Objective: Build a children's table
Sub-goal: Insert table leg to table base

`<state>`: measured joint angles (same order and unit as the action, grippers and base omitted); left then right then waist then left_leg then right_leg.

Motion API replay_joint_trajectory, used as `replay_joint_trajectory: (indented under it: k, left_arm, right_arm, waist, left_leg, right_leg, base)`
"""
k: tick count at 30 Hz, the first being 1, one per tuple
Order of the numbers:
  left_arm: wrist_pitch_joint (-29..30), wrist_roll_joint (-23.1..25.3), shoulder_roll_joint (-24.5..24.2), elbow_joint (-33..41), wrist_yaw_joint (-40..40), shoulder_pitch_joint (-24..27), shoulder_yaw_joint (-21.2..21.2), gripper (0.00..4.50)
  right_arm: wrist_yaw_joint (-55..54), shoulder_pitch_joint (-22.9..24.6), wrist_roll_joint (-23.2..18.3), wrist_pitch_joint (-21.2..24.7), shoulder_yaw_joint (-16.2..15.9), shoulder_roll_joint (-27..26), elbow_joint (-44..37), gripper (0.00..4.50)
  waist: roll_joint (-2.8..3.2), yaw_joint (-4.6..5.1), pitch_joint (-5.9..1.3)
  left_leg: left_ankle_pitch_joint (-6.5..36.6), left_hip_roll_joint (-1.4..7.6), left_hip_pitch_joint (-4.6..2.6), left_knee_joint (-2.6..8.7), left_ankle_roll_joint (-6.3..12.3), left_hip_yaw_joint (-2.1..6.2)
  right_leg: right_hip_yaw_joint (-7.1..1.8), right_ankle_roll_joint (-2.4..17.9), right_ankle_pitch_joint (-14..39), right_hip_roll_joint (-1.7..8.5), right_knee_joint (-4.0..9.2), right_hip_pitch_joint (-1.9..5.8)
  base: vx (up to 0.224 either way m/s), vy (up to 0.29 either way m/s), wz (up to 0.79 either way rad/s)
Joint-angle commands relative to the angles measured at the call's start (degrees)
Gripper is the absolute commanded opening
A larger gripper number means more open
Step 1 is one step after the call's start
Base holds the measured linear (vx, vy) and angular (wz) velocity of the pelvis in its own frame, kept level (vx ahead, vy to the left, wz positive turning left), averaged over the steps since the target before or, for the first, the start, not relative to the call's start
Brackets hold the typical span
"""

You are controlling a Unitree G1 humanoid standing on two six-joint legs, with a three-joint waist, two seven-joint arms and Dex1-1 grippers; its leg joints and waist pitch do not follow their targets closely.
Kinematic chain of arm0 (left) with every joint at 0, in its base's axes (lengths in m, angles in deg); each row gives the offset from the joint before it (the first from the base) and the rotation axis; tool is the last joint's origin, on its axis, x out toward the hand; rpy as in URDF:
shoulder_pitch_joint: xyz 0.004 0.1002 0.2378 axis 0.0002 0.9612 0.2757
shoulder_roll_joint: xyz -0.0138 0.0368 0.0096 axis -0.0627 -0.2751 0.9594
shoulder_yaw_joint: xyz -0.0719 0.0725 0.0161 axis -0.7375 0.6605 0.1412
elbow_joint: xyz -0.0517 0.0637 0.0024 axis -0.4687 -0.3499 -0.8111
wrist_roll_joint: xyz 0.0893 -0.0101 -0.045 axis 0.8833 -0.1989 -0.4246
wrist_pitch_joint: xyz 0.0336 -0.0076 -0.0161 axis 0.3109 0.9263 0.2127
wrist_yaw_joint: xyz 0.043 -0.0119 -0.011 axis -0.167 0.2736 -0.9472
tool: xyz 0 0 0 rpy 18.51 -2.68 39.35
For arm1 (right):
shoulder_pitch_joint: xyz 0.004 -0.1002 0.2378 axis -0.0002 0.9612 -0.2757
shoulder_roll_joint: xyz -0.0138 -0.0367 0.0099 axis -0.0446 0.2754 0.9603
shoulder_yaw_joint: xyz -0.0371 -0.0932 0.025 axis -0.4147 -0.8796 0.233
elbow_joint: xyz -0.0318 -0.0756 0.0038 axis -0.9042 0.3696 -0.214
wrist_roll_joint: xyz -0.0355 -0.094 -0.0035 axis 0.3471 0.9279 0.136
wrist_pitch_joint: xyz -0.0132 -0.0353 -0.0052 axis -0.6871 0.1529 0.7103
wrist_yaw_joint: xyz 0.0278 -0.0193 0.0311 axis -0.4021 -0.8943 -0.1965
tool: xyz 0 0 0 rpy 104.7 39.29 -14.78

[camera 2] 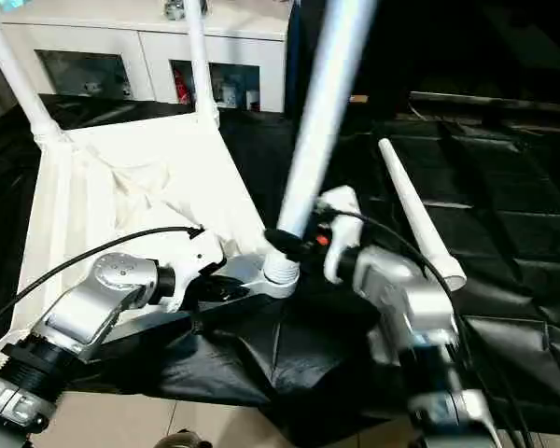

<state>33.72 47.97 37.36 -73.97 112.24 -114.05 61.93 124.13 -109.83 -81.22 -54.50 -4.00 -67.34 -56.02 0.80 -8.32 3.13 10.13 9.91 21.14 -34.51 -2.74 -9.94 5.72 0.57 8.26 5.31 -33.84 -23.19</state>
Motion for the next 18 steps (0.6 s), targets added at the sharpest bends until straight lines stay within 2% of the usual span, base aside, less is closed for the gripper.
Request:
replay_joint_trajectory:
  k: [1,4,5,8,10,11,18]
  left_arm:
    - [-0.1,0.2,0.1,0.0,-0.3,-1.1,-0.2,0.0]
    - [0.0,0.2,0.2,-0.1,-0.4,-1.2,-0.2,0.0]
    - [-0.1,0.2,0.2,-0.2,-0.4,-1.3,-0.2,0.0]
    - [-0.2,0.3,0.4,-0.5,-0.5,-1.4,-0.2,0.0]
    - [-0.2,0.4,0.5,-0.5,-0.5,-1.5,-0.2,0.0]
    - [-0.2,0.5,0.5,-0.5,-0.4,-1.5,-0.2,0.0]
    - [-0.5,0.9,0.5,-0.9,-0.4,-1.5,-0.1,0.0]
  right_arm:
    - [-1.6,3.6,1.5,0.4,0.9,0.5,1.9,1.88]
    - [-2.0,4.8,1.3,-0.5,1.3,0.1,1.7,1.88]
    - [-2.3,5.5,1.2,-0.9,1.5,-0.2,1.4,1.88]
    - [-2.6,7.8,1.2,-2.4,1.2,-0.7,0.6,1.88]
    - [-2.8,8.7,2.2,-3.4,0.2,-0.5,0.1,1.88]
    - [-2.9,8.8,3.3,-4.1,-0.7,-0.1,-0.3,1.88]
    - [-1.3,6.5,8.0,-5.3,-6.6,2.9,-3.9,1.88]
  waist:
    - [0.24,0.38,-3.71]
    - [0.3,0.44,-3.65]
    - [0.47,0.46,-3.64]
    - [0.49,0.48,-3.61]
    - [0.47,0.52,-3.64]
    - [0.65,0.54,-3.62]
    - [0.3,0.78,-3.44]
  left_leg:
    - [21.0,3.1,-1.12,5.1,-1.74,1.57]
    - [22.2,3.12,-1.26,5.15,-1.81,1.7]
    - [22.4,3.12,-1.27,5.17,-1.84,1.75]
    - [23.4,3.24,-1.34,5.37,-1.91,1.83]
    - [23.6,3.24,-1.34,5.48,-1.88,1.84]
    - [23.8,3.22,-1.36,5.49,-1.94,1.88]
    - [23.7,3.05,-1.45,5.44,-1.57,1.81]
  right_leg:
    - [-2.85,6.0,28.0,4.28,5.26,2.14]
    - [-2.77,5.3,30.1,4.37,5.61,2.03]
    - [-2.74,5.3,30.2,4.35,5.62,2.02]
    - [-2.69,5.2,29.7,4.32,5.74,2.05]
    - [-2.69,5.4,29.0,4.3,5.71,2.14]
    - [-2.67,5.5,29.1,4.32,5.69,2.15]
    - [-2.63,4.0,32.7,4.34,6.13,2.02]
  base:
    - [0.0,0.0,0.0]
    - [0.0,0.0,0.0]
    - [0.0,0.0,0.0]
    - [0.0,0.0,0.0]
    - [0.0,0.0,0.0]
    - [0.0,0.0,0.0]
    - [0.0,0.0,0.0]
